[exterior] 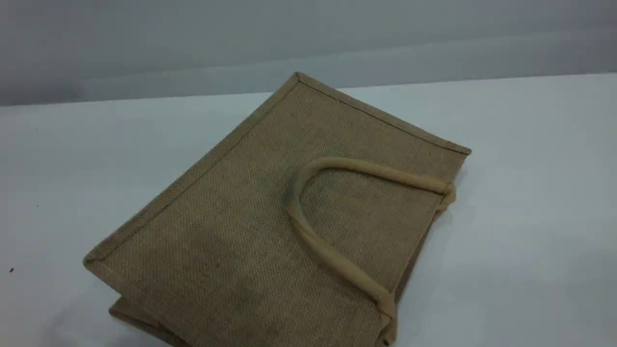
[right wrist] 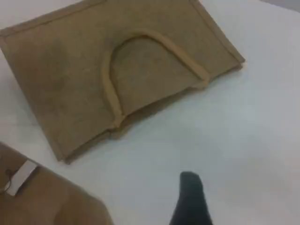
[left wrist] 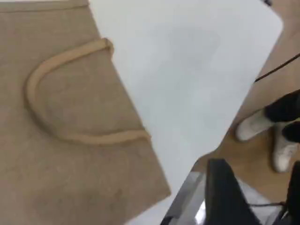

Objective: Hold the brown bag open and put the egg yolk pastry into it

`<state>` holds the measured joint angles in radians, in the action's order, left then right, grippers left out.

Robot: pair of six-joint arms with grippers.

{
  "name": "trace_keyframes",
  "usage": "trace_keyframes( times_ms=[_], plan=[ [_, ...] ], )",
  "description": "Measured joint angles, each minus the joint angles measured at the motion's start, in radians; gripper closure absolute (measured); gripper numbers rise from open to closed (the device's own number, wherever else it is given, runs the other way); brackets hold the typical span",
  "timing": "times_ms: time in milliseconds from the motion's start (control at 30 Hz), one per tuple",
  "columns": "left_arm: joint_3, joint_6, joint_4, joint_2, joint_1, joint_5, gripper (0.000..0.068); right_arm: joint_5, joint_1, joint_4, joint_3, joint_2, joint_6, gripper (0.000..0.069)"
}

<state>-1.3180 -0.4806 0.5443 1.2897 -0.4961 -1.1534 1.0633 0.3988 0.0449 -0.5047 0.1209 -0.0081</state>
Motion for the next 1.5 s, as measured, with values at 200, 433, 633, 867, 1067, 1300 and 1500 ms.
trace_keyframes(
  times_ms=[200,433,633,867,1067,1300,1500],
  plan=[
    [0.048,0.244,-0.265,-0.117,-0.130,-0.053,0.0372,0.001,0.000,0.000,0.000,0.001,0.000,0.0234],
    [0.274,0.365,-0.387,-0.275,-0.167,-0.022,0.0372,0.002,0.000,0.007,0.000,0.002,0.000,0.0234],
    [0.512,0.371,-0.387,-0.471,-0.167,0.033,0.0372,0.002,0.000,0.006,0.000,0.002,0.000,0.0234],
    [0.729,0.446,-0.457,-0.766,-0.165,0.088,0.0372,0.002,0.000,0.005,0.000,0.002,0.000,0.0234],
    [0.784,0.495,-0.497,-1.007,-0.165,0.116,0.0372,0.002,0.000,0.005,0.000,0.002,0.000,0.0234],
    [0.816,0.495,-0.537,-1.164,-0.165,0.070,0.0372,0.002,-0.031,0.007,0.000,0.001,0.000,0.0234],
    [0.816,0.493,-0.544,-1.165,-0.165,0.073,0.0372,0.002,-0.214,0.008,0.000,0.000,0.000,0.0234]
  ],
)
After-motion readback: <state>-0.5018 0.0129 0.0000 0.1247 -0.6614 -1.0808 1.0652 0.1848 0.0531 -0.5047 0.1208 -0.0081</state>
